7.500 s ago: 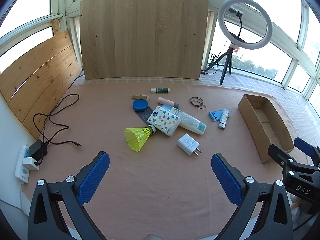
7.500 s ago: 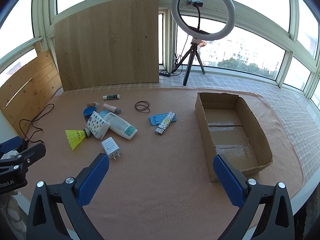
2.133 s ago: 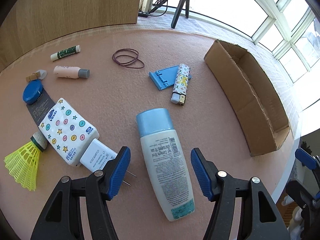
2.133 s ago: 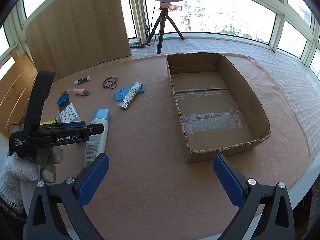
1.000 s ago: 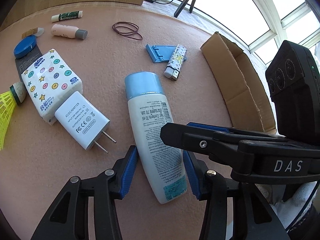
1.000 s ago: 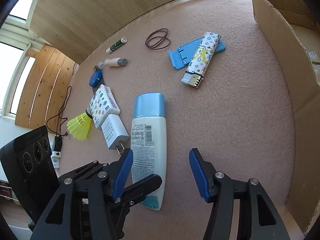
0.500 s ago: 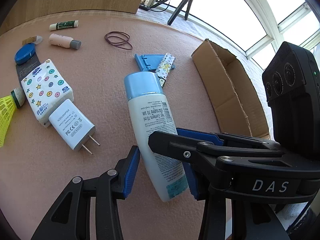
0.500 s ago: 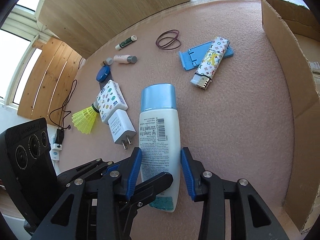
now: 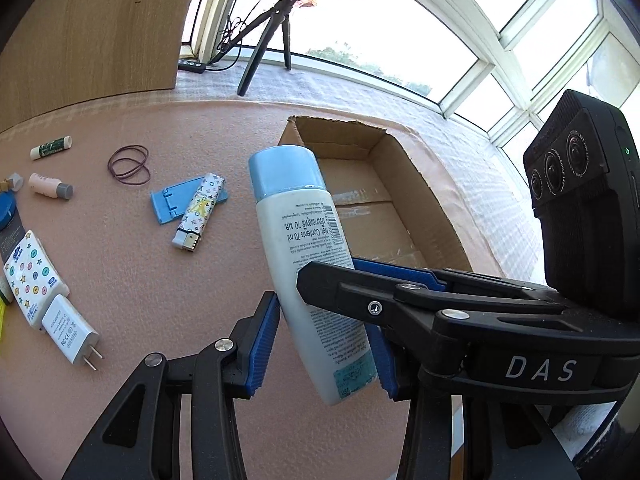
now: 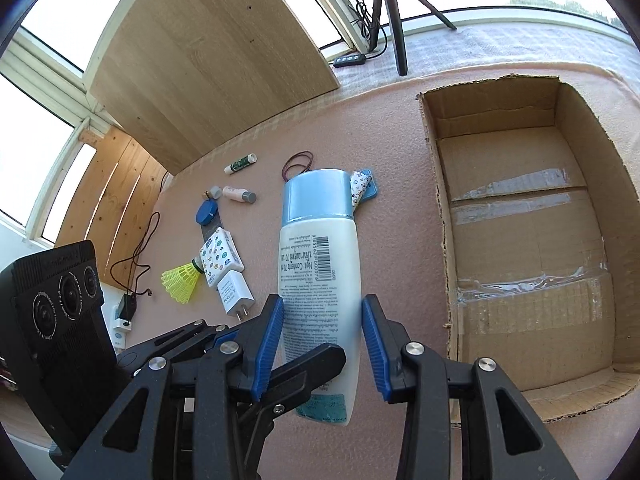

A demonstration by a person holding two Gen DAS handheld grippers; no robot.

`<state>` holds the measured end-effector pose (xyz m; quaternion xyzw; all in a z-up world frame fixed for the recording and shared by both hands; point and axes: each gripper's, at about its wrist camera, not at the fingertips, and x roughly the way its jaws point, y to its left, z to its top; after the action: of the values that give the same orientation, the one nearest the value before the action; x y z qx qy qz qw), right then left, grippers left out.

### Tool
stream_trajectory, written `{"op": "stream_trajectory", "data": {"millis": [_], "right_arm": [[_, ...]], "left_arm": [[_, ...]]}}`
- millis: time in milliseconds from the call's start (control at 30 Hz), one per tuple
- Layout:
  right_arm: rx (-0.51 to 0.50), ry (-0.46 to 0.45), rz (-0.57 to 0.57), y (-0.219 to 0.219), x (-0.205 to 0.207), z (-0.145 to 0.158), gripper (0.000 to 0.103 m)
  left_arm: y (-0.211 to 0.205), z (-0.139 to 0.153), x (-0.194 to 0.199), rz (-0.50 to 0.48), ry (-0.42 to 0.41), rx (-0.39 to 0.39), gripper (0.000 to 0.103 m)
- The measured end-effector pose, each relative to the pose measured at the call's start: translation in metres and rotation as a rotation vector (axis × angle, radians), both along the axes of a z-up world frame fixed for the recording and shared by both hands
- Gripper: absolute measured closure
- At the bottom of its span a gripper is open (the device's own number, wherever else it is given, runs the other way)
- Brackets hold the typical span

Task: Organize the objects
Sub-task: 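Close the left gripper on the lotion bottle and lift it, then carry the lotion bottle into the cardboard box and open the left gripper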

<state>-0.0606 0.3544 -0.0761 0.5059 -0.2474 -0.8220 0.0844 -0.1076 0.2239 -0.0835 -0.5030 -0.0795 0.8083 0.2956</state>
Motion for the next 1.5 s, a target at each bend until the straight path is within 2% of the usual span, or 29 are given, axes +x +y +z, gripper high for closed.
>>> {"op": "stream_trajectory", "data": {"millis": [400,700,733,767,800,833,900,1167,1500], "right_arm": [[0.028,0.002,-0.098,0.070,0.017,0.001,0.066],[0.044,-0.003,-0.121,0.087,0.025,-0.002,0.066],[0.044,0.001,-0.123,0.087,0.025,-0.002,0.065],[0.043,0.002,-0.126,0.088,0.026,-0.002,0.060],[0.048,0.001,-0.129,0.088,0.026,-0.001,0.049],[0.061,0.007,-0.138,0.088,0.027,0.000,0.045],[0.094,0.019,-0.154,0.087,0.027,0.004,0.041],[0.093,0.019,-0.163,0.081,0.023,0.005,0.041],[0.082,0.031,-0.125,0.047,0.005,0.008,0.041]], "left_arm": [[0.081,0.001,-0.008,-0.088,0.004,0.003,0.056],[0.103,-0.001,-0.005,-0.120,0.011,-0.009,0.055],[0.105,0.000,-0.004,-0.125,0.020,-0.027,0.048],[0.106,0.002,-0.003,-0.122,0.028,-0.044,0.039],[0.105,0.002,-0.003,-0.115,0.037,-0.052,0.030],[0.104,0.003,-0.003,-0.110,0.043,-0.057,0.026],[0.100,0.003,-0.003,-0.103,0.045,-0.062,0.026],[0.069,0.005,-0.003,-0.052,0.055,-0.093,0.026],[0.005,0.009,-0.004,0.053,0.056,-0.127,0.026]]}}
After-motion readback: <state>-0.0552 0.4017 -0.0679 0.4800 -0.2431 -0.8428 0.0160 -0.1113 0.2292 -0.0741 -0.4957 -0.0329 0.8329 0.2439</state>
